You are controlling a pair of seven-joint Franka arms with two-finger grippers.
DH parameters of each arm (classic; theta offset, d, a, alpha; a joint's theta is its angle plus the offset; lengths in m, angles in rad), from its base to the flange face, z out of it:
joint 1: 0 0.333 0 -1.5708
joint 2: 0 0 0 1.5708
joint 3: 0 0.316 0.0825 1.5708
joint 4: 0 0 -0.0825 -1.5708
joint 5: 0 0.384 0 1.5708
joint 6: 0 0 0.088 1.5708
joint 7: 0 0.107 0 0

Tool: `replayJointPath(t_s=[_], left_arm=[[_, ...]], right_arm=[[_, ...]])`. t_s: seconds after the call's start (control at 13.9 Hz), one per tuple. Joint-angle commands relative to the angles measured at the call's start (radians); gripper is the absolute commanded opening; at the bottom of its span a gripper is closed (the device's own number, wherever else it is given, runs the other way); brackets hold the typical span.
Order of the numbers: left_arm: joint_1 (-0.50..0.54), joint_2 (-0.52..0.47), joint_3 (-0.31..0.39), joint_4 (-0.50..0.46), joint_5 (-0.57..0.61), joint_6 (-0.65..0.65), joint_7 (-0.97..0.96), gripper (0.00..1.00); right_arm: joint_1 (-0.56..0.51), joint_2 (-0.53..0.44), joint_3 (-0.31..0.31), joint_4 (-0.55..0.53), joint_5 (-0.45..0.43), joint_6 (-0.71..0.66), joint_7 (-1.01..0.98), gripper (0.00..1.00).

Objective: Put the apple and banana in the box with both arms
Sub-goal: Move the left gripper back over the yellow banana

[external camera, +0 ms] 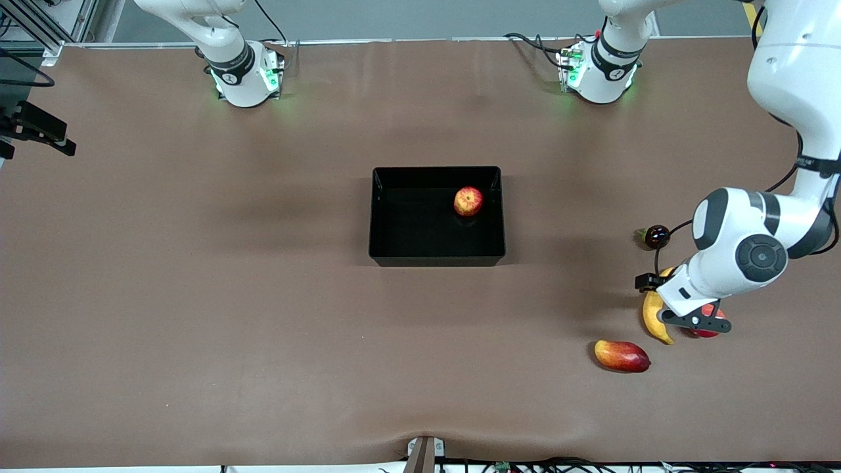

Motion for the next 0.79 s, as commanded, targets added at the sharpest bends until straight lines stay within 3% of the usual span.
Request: replayJointPath(t_s=[0.0, 0.22, 0.36, 0.58, 0.72], left_arm=[[0.02, 0.04, -0.007, -0.001, 0.055, 0.076, 0.041, 1.0], [0.02, 0.057, -0.005, -0.001, 0.092, 0.089, 0.041, 1.0], [0.02, 0.066, -0.005, -0.004, 0.099, 0.09, 0.041, 0.94], [0.033, 0.072, -0.002, -0.024, 0.136, 0.121, 0.039, 0.78], [0.037, 0.08, -0.002, -0.026, 0.136, 0.123, 0.039, 0.6]], right_arm=[[-0.019, -0.019, 0.011, -0.009, 0.019, 0.002, -0.005, 1.0], [-0.019, -0.019, 0.011, -0.009, 0.019, 0.003, -0.006, 1.0], [-0.019, -0.019, 0.011, -0.009, 0.019, 0.003, -0.006, 1.0], [-0.019, -0.019, 0.011, -0.009, 0.019, 0.003, -0.006, 1.0], [-0.019, -0.017, 0.011, -0.009, 0.019, 0.003, -0.006, 1.0]])
